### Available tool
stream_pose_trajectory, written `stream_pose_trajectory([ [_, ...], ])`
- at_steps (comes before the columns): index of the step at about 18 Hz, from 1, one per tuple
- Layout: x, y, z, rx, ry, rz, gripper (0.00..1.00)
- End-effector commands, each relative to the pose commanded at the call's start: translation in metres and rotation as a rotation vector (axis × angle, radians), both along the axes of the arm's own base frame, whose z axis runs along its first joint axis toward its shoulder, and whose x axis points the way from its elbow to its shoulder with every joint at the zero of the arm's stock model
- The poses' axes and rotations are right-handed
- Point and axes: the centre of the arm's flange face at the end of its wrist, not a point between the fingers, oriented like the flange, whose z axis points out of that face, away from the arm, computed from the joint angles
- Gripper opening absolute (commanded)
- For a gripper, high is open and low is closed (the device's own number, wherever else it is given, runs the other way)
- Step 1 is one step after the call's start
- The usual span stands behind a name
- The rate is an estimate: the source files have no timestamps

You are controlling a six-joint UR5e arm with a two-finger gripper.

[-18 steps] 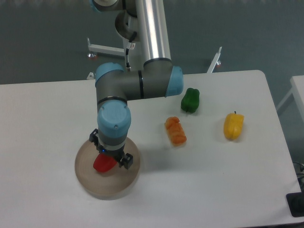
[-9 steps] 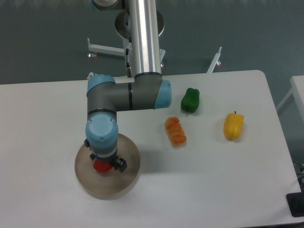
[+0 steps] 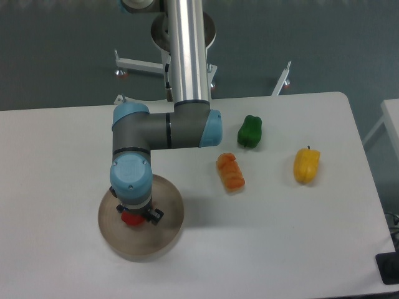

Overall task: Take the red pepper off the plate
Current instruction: 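Lower the gripper onto the red pepper and close the fingers, then lift the red pepper off the plate and carry it toward the orange pepper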

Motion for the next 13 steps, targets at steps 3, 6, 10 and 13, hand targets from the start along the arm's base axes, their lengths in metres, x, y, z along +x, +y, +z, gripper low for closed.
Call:
stream_pose_trajectory([
  [3, -0.005, -0.004, 0.026, 0.037, 0.004, 0.002, 0.02],
  [6, -0.032, -0.016, 0.061, 0.081, 0.017, 0.043, 0.02],
  [10, -0.104, -0.047, 0.110, 0.142, 0.050, 0.098, 0.02],
  [13, -0.144, -0.068, 0.129, 0.165, 0.073, 0.069, 0.02],
])
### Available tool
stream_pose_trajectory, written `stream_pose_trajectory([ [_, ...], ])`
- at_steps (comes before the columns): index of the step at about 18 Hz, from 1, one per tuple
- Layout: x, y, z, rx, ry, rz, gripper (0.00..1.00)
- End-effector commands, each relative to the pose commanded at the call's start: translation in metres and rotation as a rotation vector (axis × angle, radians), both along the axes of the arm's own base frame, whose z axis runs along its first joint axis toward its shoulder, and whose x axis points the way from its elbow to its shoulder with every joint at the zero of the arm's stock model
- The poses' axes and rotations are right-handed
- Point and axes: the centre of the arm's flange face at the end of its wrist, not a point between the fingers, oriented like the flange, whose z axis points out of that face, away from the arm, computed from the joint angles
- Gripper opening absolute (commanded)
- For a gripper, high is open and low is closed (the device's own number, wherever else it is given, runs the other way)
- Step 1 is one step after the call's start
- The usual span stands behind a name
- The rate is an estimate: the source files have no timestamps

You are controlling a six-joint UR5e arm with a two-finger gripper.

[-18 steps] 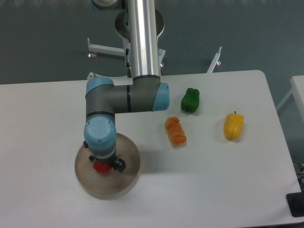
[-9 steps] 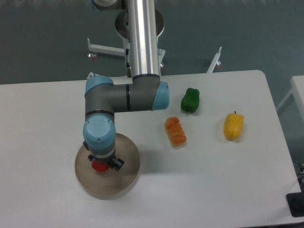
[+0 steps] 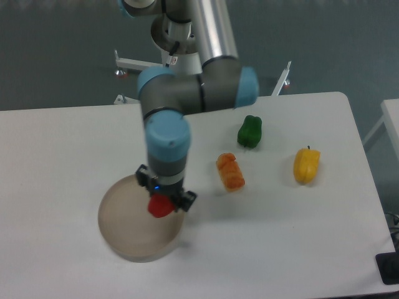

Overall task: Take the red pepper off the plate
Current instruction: 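Lift the red pepper off the plate and carry it toward the orange pepper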

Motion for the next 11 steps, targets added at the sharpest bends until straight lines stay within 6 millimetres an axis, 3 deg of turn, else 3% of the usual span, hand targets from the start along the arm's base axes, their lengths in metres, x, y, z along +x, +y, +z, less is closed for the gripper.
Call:
stream_pose_trajectory([
  [7, -0.102, -0.058, 0.005, -0.012, 0.026, -0.200, 0.02],
  [9, -0.133, -0.079, -0.004, -0.024, 0.029, -0.271, 0.03],
  [11, -0.151, -0.094, -0.011, -0.069, 0.029, -0.349, 0.05],
])
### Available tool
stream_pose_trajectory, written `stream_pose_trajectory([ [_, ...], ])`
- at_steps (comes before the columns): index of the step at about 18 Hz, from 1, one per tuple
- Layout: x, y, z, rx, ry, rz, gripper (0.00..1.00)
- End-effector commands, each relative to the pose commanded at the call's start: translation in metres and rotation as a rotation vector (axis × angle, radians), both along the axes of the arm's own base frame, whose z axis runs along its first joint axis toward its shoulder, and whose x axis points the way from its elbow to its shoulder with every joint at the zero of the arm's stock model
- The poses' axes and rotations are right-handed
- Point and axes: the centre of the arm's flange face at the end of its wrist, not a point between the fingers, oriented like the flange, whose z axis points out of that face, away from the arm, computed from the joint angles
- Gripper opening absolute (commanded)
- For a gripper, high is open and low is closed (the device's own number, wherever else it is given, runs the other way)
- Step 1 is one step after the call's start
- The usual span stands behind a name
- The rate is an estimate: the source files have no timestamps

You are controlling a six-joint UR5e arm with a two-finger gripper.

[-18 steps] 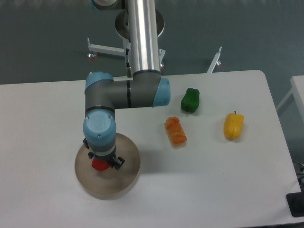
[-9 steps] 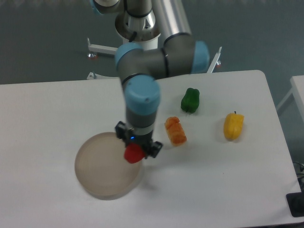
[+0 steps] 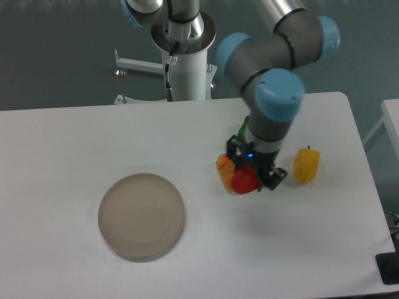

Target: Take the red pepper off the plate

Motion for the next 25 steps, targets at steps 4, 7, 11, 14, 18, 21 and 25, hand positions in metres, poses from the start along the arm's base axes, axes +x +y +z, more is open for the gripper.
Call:
stream_pose_trajectory([
  [4, -0.012, -0.006, -0.018, -0.073, 0.024, -0.111, 0.06],
  [7, -0.026, -0.011, -0.028, -0.068, 0.010, -0.149, 0.06],
  [11, -0.027, -0.009, -0.034, -0.063, -0.001, -0.150, 0.06],
  [14, -0.030, -0.011, -0.033, -0.054, -0.005, -0.144, 0.06],
  [18, -0.036, -0.017, -0.031, -0.025, -0.023, -0.128, 0.07],
  [21, -0.035, -0.019, -0.030, -0.026, -0.024, -0.140, 0.07],
  [25, -0.035, -0.019, -0.031, -0.032, -0.022, -0.140, 0.07],
])
